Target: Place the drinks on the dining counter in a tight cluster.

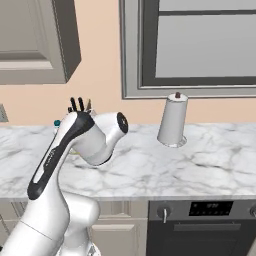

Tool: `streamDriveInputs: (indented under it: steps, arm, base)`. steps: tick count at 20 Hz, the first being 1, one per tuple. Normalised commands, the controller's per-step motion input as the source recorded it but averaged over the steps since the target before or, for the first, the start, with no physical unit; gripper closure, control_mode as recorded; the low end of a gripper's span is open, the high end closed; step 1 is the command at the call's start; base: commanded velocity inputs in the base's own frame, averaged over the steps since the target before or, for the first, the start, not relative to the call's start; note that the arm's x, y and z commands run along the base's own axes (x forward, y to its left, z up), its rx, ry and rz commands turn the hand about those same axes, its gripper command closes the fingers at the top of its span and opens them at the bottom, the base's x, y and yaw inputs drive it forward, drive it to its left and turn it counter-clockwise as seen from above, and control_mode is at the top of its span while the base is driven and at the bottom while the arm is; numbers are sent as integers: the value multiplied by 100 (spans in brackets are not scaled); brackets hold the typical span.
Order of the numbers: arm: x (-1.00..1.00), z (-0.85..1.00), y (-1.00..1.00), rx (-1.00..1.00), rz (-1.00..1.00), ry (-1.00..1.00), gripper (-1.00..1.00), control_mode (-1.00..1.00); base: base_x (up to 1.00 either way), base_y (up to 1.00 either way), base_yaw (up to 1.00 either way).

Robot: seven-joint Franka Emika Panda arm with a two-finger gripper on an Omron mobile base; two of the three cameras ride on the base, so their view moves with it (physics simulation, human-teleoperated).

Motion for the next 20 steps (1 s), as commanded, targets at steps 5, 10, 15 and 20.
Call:
streamDriveInputs:
  steps: [5,10,15,20]
  arm:
    - [-5,0,-3,0,0,0,100,-100]
    - [-23,0,-6,1,-3,-1,100,100]
    - [0,0,0,0,0,0,100,100]
    - [0,0,0,0,0,0,100,100]
  base:
    - [0,0,0]
    - [-57,-17,-9]
    - [-87,-4,-48]
    - [-4,1,-97]
